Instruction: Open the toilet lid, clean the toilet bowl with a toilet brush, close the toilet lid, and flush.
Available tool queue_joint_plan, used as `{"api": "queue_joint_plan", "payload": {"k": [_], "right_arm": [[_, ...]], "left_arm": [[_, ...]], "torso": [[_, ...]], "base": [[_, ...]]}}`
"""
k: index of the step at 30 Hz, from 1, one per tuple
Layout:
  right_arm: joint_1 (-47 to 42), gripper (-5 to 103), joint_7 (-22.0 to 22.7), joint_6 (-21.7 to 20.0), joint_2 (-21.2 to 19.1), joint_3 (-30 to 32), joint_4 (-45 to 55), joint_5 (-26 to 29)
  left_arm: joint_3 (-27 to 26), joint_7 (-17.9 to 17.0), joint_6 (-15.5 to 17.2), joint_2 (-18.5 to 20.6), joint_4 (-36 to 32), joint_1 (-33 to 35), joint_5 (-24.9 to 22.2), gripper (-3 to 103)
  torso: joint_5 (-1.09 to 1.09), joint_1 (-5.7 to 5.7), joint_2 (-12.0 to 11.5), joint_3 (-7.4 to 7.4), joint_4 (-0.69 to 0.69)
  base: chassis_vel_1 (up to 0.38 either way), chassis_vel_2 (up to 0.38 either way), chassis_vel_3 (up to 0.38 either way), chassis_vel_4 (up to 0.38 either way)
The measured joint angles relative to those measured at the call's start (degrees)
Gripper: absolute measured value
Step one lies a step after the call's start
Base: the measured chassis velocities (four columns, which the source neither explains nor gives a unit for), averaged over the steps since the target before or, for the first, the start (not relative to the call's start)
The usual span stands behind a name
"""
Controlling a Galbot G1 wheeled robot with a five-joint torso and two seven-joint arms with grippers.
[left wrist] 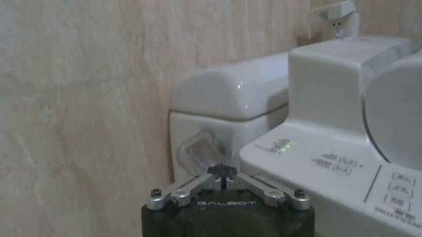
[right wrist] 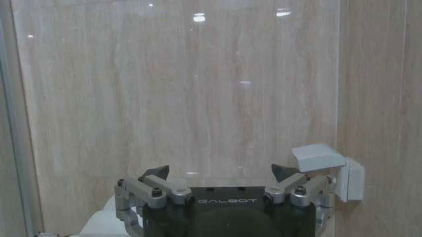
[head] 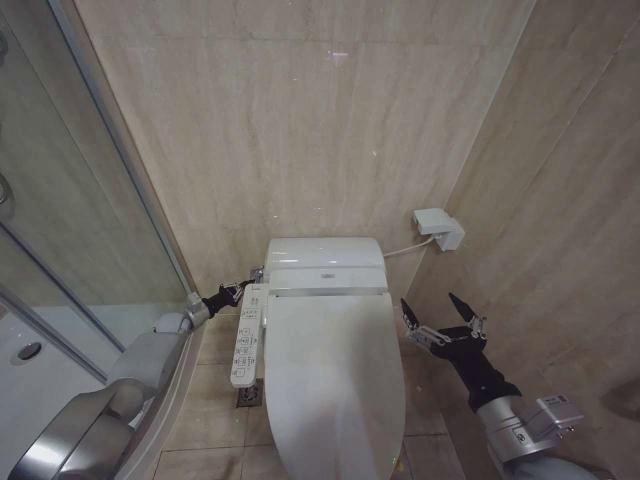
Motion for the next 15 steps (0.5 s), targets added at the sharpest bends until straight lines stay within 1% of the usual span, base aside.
{"api": "queue_joint_plan", "payload": {"k": [6, 8, 15], "right_arm": [[0.0, 100, 0.0, 0.0, 0.0, 0.0, 0.0, 0.0], [0.0, 100, 0.0, 0.0, 0.0, 0.0, 0.0, 0.0], [0.0, 100, 0.0, 0.0, 0.0, 0.0, 0.0, 0.0]], "left_arm": [[-0.7, -0.3, 0.0, -1.0, 2.7, -0.7, -0.8, 0], [-0.8, -1.3, 0.0, -1.5, 3.7, -1.0, -1.1, 0], [-1.0, -3.2, 0.6, -2.4, 4.7, -0.9, -3.0, 0]], "torso": [[0.00, 0.00, 0.0, 0.00, 0.00], [0.00, 0.00, 0.0, 0.00, 0.01], [0.03, 0.00, 0.0, 0.00, 0.02]], "base": [[0.000, 0.000, 0.000, 0.000], [0.000, 0.000, 0.000, 0.000], [0.000, 0.000, 0.000, 0.000]]}}
